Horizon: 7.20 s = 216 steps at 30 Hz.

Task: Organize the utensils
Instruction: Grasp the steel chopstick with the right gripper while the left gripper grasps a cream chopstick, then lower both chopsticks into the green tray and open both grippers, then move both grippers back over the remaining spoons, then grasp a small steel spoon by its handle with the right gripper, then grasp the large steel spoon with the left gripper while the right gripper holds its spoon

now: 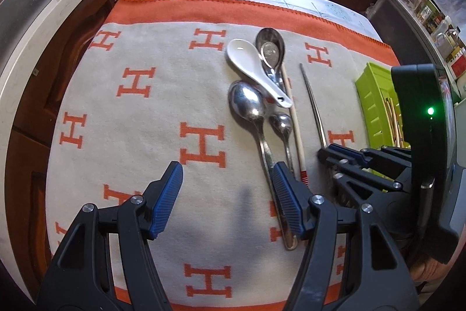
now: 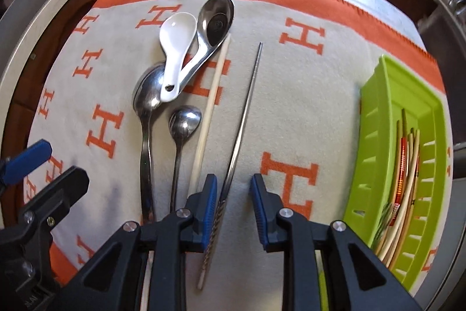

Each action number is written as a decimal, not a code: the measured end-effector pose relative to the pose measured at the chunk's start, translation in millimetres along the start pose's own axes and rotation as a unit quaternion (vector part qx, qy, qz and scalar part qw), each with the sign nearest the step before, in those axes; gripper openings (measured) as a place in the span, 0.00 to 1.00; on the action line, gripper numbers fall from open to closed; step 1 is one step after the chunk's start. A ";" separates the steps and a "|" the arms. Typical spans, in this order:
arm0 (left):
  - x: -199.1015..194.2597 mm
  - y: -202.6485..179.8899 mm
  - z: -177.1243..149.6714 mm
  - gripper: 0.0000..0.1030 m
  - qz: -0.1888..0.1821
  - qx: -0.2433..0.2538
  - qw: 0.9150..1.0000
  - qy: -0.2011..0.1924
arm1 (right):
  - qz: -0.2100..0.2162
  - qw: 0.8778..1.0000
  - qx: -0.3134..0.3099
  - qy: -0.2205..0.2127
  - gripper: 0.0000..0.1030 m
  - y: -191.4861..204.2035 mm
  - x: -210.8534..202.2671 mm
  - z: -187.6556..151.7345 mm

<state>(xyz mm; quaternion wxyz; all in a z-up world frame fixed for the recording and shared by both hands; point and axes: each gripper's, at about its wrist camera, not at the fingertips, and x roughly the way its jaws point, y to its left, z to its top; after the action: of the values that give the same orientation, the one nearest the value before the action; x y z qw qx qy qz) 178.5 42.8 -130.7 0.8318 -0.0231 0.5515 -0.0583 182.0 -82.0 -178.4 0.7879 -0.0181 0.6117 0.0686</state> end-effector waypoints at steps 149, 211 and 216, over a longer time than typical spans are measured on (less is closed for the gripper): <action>41.1 19.8 22.4 0.30 -0.127 -0.082 0.987 0.061 | 0.137 0.985 0.095 -0.048 0.07 -52.3 -75.1 -39.2; 75.0 -5.6 9.8 0.02 -0.142 -0.117 0.982 0.049 | 0.248 0.956 0.150 -0.038 0.03 -82.7 -32.4 -31.3; 48.5 -10.2 -2.2 0.02 -0.159 -0.102 0.982 0.017 | 0.256 0.954 0.150 -0.047 0.03 -84.4 -39.6 -35.8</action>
<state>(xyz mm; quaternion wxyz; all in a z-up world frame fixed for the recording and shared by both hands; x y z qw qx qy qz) 194.4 26.8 -174.9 0.7958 -0.1937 0.5579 -0.1336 148.9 -173.0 -153.8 0.7655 0.2608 0.5614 0.1758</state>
